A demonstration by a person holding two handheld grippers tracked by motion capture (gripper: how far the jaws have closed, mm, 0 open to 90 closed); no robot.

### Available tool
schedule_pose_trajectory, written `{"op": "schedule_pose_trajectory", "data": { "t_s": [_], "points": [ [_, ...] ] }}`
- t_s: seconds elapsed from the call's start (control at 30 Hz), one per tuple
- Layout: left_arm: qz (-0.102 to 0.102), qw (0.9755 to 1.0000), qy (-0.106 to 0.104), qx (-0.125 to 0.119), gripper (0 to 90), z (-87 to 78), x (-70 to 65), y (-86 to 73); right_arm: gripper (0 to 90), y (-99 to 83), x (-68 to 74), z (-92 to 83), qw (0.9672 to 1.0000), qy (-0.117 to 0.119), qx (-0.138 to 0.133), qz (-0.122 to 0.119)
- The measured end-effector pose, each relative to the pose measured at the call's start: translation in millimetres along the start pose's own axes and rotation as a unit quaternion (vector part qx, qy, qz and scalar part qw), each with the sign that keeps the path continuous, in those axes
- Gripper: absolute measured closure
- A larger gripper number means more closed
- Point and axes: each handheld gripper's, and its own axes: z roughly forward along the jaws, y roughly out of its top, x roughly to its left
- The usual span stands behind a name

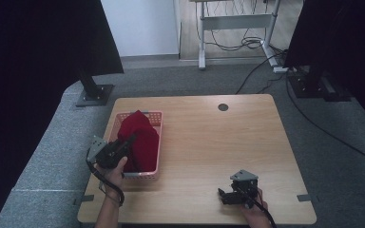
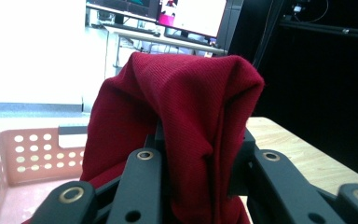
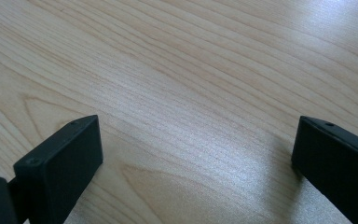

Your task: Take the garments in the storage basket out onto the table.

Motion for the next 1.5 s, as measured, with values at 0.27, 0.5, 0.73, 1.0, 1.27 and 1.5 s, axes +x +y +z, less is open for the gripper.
{"op": "schedule_pose_trajectory", "data": {
  "t_s": [0.27, 0.5, 0.73, 1.0, 1.27, 1.5],
  "points": [
    [-0.005, 0.9998, 0.000, -0.018, 71.8, -6.3, -2.2, 5.9, 1.5, 0.0, 0.0, 0.0, 1.0000, 0.000, 0.000, 0.000],
    [-0.007, 0.9988, 0.002, -0.048, 71.7, -16.9, -5.9, 14.6, 1.5, 0.0, 0.0, 0.0, 1.0000, 0.000, 0.000, 0.000],
    [-0.013, 0.9982, -0.002, -0.058, 71.2, -21.5, -9.0, 19.3, 1.5, 0.0, 0.0, 0.0, 1.0000, 0.000, 0.000, 0.000],
    [-0.011, 0.9979, -0.006, -0.064, 71.2, -24.5, -12.7, 22.5, 1.5, 0.0, 0.1, 0.0, 1.0000, 0.000, 0.000, 0.000],
    [-0.012, 0.9973, -0.012, -0.072, 71.8, -26.0, -14.4, 23.5, 1.5, 0.0, 0.0, 0.0, 1.0000, 0.000, 0.000, 0.000],
    [-0.014, 0.9965, -0.014, -0.081, 71.8, -29.8, -15.8, 26.3, 1.5, 0.0, 0.1, 0.0, 1.0000, 0.000, 0.000, 0.001]
  ]
}}
